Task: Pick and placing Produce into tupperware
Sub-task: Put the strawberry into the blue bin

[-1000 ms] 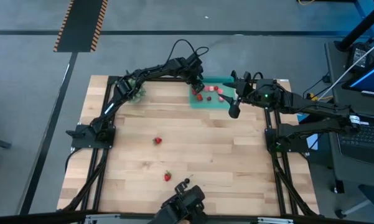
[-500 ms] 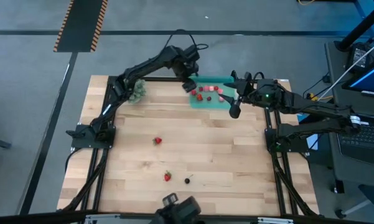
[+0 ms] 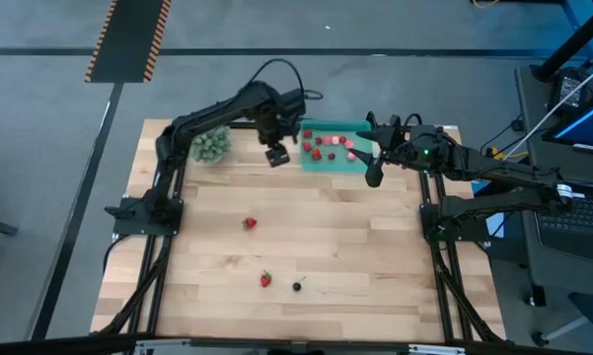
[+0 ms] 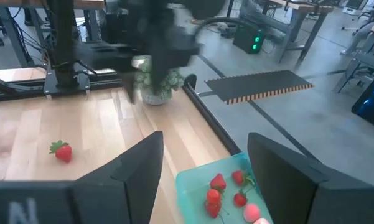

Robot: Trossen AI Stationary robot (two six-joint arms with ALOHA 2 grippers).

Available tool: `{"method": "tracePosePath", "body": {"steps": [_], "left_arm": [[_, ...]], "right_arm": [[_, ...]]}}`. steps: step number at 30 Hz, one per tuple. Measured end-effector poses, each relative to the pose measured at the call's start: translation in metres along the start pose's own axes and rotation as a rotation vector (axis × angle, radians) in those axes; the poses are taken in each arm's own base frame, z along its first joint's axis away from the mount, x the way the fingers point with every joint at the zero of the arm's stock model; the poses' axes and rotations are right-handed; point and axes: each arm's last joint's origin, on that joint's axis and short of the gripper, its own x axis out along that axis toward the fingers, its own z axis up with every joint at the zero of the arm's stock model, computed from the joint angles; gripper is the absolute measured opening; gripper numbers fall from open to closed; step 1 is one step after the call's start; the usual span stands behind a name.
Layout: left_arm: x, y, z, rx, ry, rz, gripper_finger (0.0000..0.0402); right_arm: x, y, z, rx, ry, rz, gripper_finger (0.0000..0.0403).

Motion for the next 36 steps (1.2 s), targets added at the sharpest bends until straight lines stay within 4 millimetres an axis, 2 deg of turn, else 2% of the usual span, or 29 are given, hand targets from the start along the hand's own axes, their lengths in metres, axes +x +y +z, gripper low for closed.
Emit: {"method": "tracePosePath", "body": {"steps": [5,13,19,23,28,36], "left_arm": [[0.005,-0.021,-0.038,0.0,0.084,-0.009,0.0211],[0.042,-0.046,-0.113,-0.064,0.117,-0.052,0.0211],[0.072,-0.064,-0.157,-0.125,0.089,-0.063,0.0211],[0.1,-0.077,-0.177,-0.125,0.126,-0.057,0.0211],[0.133,-0.09,-0.189,-0.156,0.086,-0.075,0.0211],[0.157,-0.106,-0.198,-0.199,-0.011,-0.125,0.0211]], "right_arm": [[0.0,0.0,0.0,0.004,0.001,0.0,0.0236],[0.0,0.0,-0.001,0.001,0.01,0.0,0.0236],[0.0,0.0,-0.001,-0.001,0.011,0.0,0.0236],[0.0,0.0,-0.002,-0.005,0.024,0.001,0.0236],[0.0,0.0,-0.004,-0.005,0.038,0.002,0.0236],[0.0,0.0,-0.004,-0.004,0.038,0.002,0.0236]]}}
